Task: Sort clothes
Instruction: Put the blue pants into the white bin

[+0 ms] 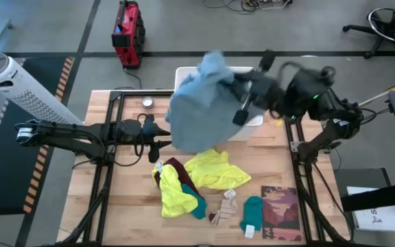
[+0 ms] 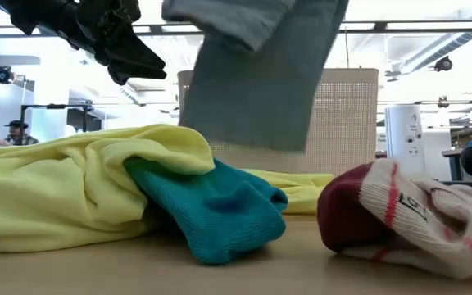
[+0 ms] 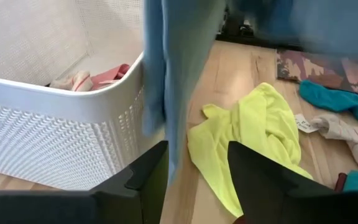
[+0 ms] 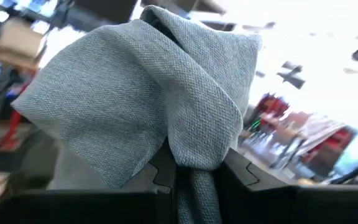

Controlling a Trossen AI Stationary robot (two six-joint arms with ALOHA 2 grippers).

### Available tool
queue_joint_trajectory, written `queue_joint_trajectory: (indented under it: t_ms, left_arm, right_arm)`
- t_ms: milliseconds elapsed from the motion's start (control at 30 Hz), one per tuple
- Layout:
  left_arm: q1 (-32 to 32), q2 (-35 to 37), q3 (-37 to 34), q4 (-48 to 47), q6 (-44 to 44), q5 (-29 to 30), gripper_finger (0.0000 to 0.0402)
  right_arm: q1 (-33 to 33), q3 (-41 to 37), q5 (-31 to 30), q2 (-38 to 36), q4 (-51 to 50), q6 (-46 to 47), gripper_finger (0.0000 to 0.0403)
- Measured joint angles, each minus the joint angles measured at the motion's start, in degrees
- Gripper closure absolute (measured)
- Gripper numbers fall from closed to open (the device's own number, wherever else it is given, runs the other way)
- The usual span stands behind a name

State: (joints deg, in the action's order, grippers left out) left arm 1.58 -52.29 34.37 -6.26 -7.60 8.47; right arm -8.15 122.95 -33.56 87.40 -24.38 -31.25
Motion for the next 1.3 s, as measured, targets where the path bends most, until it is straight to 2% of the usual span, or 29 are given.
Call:
queue_joint_trajectory:
  t_ms: [233, 433, 533, 767, 1067, 1300]
  left_arm:
    - [0.0, 0.0, 0.0, 0.1, 0.0, 0.0, 0.0242]
    - [0.0, 0.0, 0.0, 0.2, 0.0, 0.0, 0.0251]
    - [0.0, 0.0, 0.0, 0.2, 0.0, 0.0, 0.0255]
    - [0.0, 0.0, 0.0, 0.3, 0.0, 0.0, 0.0256]
    - [0.0, 0.0, 0.0, 0.3, 0.0, 0.0, 0.024]
    - [0.0, 0.0, 0.0, 0.3, 0.0, 0.0, 0.0238]
  right_arm:
    - [5.4, 5.0, 0.1, 1.9, 10.6, -7.0, 0.036]
    - [11.1, 12.1, 0.0, 5.1, 12.8, -10.9, 0.036]
    - [13.6, 11.7, 0.0, 5.4, 16.3, -13.2, 0.036]
    - [18.5, 11.8, -1.2, 5.7, 14.8, -13.4, 0.036]
    - [20.0, 11.8, -0.9, 8.0, 3.4, -5.5, 0.036]
    - [22.6, 11.8, 2.3, 12.0, 0.7, 3.7, 0.036]
